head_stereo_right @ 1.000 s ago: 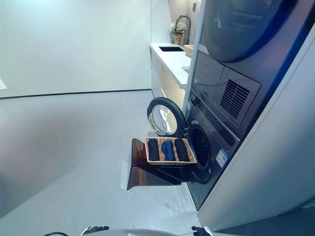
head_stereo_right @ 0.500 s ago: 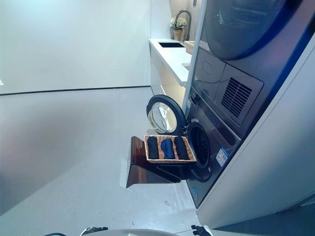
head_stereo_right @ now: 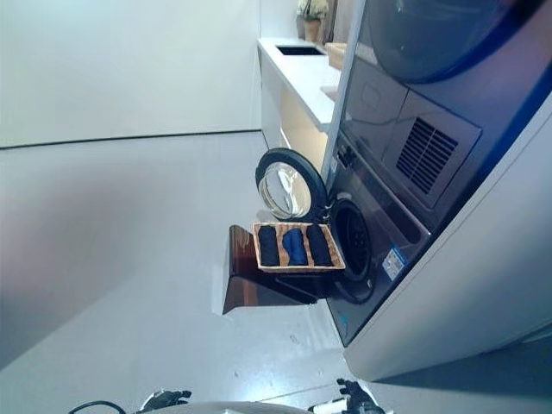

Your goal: Pick up the clothes and place them into the washing machine

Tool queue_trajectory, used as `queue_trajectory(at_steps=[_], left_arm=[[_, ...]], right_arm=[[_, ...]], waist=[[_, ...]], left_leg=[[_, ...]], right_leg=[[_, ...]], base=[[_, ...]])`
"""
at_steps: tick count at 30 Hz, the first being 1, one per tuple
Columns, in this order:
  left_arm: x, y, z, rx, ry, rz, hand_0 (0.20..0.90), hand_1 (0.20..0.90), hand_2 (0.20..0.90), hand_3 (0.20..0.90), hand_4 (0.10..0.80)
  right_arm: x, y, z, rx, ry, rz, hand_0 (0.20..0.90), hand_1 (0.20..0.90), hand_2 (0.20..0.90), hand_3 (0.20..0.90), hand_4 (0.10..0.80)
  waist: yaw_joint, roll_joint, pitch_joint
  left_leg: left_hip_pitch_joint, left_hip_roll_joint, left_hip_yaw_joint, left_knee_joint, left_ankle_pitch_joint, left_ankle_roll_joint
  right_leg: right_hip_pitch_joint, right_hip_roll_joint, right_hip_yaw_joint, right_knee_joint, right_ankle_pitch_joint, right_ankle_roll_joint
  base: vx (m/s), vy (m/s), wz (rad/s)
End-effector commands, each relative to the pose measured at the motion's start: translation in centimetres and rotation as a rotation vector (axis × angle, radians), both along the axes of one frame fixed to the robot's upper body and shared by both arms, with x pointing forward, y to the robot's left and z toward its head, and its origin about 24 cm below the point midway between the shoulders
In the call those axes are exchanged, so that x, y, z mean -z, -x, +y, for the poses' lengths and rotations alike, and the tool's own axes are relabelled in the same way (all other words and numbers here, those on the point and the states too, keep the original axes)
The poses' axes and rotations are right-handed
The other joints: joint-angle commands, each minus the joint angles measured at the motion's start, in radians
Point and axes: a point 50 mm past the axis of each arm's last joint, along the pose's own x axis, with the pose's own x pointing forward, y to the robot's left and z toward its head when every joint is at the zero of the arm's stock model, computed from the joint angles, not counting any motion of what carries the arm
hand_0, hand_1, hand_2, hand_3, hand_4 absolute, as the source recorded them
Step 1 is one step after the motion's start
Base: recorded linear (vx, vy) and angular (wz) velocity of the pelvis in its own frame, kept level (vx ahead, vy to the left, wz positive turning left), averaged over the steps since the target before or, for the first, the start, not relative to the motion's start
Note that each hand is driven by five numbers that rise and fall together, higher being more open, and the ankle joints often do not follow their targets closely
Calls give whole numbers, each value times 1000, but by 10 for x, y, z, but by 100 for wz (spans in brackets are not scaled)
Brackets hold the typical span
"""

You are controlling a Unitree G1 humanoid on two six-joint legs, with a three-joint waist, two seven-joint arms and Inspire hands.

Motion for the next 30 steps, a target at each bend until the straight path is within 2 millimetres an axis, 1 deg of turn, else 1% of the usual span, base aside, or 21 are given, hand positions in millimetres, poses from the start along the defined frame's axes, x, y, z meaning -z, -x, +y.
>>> queue_trajectory(at_steps=[1, 3, 4, 6, 8, 10, 13, 14, 16, 17, 18, 20, 21, 22, 23, 24, 25, 26, 27, 29, 30], left_arm=[[-5, -23, 1, 52, -22, -63, 900, 900, 900, 900, 800], [-5, -24, 2, 49, -25, -69, 900, 900, 900, 900, 800], [-5, -25, 1, 57, -26, -73, 900, 900, 900, 900, 800], [-5, -25, 1, 53, -31, -78, 900, 900, 900, 900, 800], [-6, -28, 2, 58, -39, -87, 900, 900, 900, 900, 800], [-6, -28, 1, 54, -39, -87, 900, 900, 900, 900, 800], [-5, -24, 0, 34, -33, -81, 900, 900, 900, 900, 800], [-3, -18, -3, 24, -24, -70, 900, 900, 900, 900, 800], [-1, -14, -9, 11, -6, -63, 900, 900, 900, 900, 800], [0, -14, -12, 2, 6, -69, 900, 900, 900, 900, 800], [0, -15, -16, 0, 15, -75, 900, 900, 900, 900, 800], [-1, -21, -23, -2, 36, -99, 900, 900, 900, 900, 800], [-2, -26, -25, -11, 49, -118, 900, 900, 900, 900, 800], [-3, -32, -27, -28, 58, -144, 900, 900, 900, 900, 800], [-5, -40, -29, -35, 70, -173, 900, 900, 900, 900, 800], [-8, -47, -31, -42, 79, -205, 900, 900, 900, 900, 800], [-8, -48, -30, -56, 78, -214, 900, 900, 900, 900, 800], [-10, -51, -30, -81, 85, -238, 900, 900, 900, 900, 800], [-11, -54, -32, -89, 95, -258, 900, 900, 900, 900, 800], [-10, -51, -30, -101, 81, -259, 900, 900, 900, 900, 800], [-9, -47, -28, -114, 71, -248, 900, 900, 900, 900, 800]], right_arm=[[0, 10, -10, -26, 55, 25, 900, 900, 900, 900, 800], [0, 12, -13, 6, 61, 26, 900, 900, 900, 900, 800], [0, 12, -15, 11, 69, 28, 900, 900, 900, 900, 800], [-1, 10, -16, 9, 74, 26, 900, 900, 900, 900, 800], [-1, 9, -16, 6, 75, 25, 900, 900, 900, 900, 800], [-1, 10, -16, 1, 80, 32, 900, 900, 900, 900, 800], [0, 15, -16, 2, 81, 44, 900, 900, 900, 900, 800], [1, 20, -18, 5, 80, 55, 900, 900, 900, 900, 800], [1, 25, -19, 11, 83, 70, 900, 900, 900, 900, 800], [1, 24, -22, 18, 90, 68, 900, 900, 900, 900, 800], [0, 21, -23, 11, 97, 61, 900, 900, 900, 900, 800], [-1, 19, -27, 4, 112, 61, 900, 900, 900, 900, 800], [-3, 17, -31, 15, 117, 51, 900, 900, 900, 900, 800], [-4, 11, -33, 16, 120, 31, 900, 900, 900, 900, 800], [-6, 7, -35, 7, 130, 25, 900, 900, 900, 900, 800], [-7, 5, -37, 7, 141, 18, 900, 900, 900, 900, 800], [-7, 2, -36, 2, 144, 13, 900, 900, 900, 900, 800], [-7, -1, -35, -3, 147, 5, 900, 900, 900, 900, 800], [-8, -3, -35, -2, 149, 0, 900, 900, 900, 900, 800], [-9, -9, -33, -5, 146, -17, 900, 900, 900, 900, 800], [-8, -10, -31, -5, 142, -23, 900, 900, 900, 900, 800]], waist=[[-17, 24, -2], [-23, 24, -8], [-32, 27, -5], [-53, 11, 0], [-72, 10, 6], [-84, 12, 3], [-93, 14, -6], [-106, 14, -28], [-116, 22, -49], [-111, 32, -53], [-112, 44, -60], [-103, 60, -63], [-98, 51, -60], [-92, 30, -52], [-71, 21, -33], [-49, 1, -8], [-41, -20, 0], [-15, -34, 13], [9, -39, 22], [47, -43, 31], [53, -38, 28]], left_leg=[[-1, -33, -54, 134, -112, -12], [32, -38, -69, 123, -134, -19], [62, -37, -90, 114, -151, -28], [114, -48, -123, 95, -178, -45], [178, -33, -141, 59, -202, -60], [228, -14, -149, 31, -218, -70], [277, 10, -160, 7, -226, -83], [294, 39, -177, 6, -230, -95], [292, 74, -198, 40, -214, -107], [281, 88, -204, 70, -197, -113], [256, 106, -210, 124, -152, -125], [194, 130, -196, 286, -21, -156], [122, 116, -199, 423, 41, -158], [56, 84, -212, 586, 96, -161], [8, 60, -210, 697, 109, -160], [-58, 17, -209, 812, 102, -159], [-99, 7, -195, 855, 100, -146], [-165, 14, -180, 865, 88, -132], [-210, 6, -176, 835, 67, -120], [-296, 12, -165, 696, 55, -107], [-317, 36, -173, 581, 65, -109]], right_leg=[[-106, 4, -4, 213, 104, -3], [-139, -21, -33, 134, 94, -15], [-151, -37, -44, 73, 106, -14], [-187, -72, -33, -95, 177, 9], [-213, -79, -39, -224, 248, 30], [-243, -79, -77, -300, 296, 45], [-259, -69, -117, -311, 325, 47], [-250, -46, -100, -308, 328, 32], [-252, -10, -41, -283, 320, 16], [-253, 5, -38, -269, 312, 10], [-249, 29, -32, -254, 298, -6], [-194, 80, -46, -256, 257, -43], [-158, 89, -36, -269, 235, -65], [-120, 84, -33, -284, 221, -84], [-74, 91, -27, -299, 206, -96], [-31, 79, -14, -312, 194, -103], [-9, 69, -7, -318, 189, -107], [17, 70, 6, -321, 178, -117], [42, 75, 18, -328, 170, -119], [89, 87, 47, -343, 147, -113], [99, 96, 57, -346, 132, -107]], base=[[235, 117, 17], [299, -2, 25], [339, -67, 32], [373, -99, 40], [379, -97, 26], [367, -109, 7], [298, -118, 15], [516, -256, 37], [479, -265, 76], [366, -219, 65], [339, -210, 33], [338, -213, 0], [333, -263, 11], [337, -301, 21], [279, -277, 14], [237, -235, 1], [223, -212, -16], [263, -182, -18], [299, -130, -32], [321, -43, -34], [332, 9, -37]])
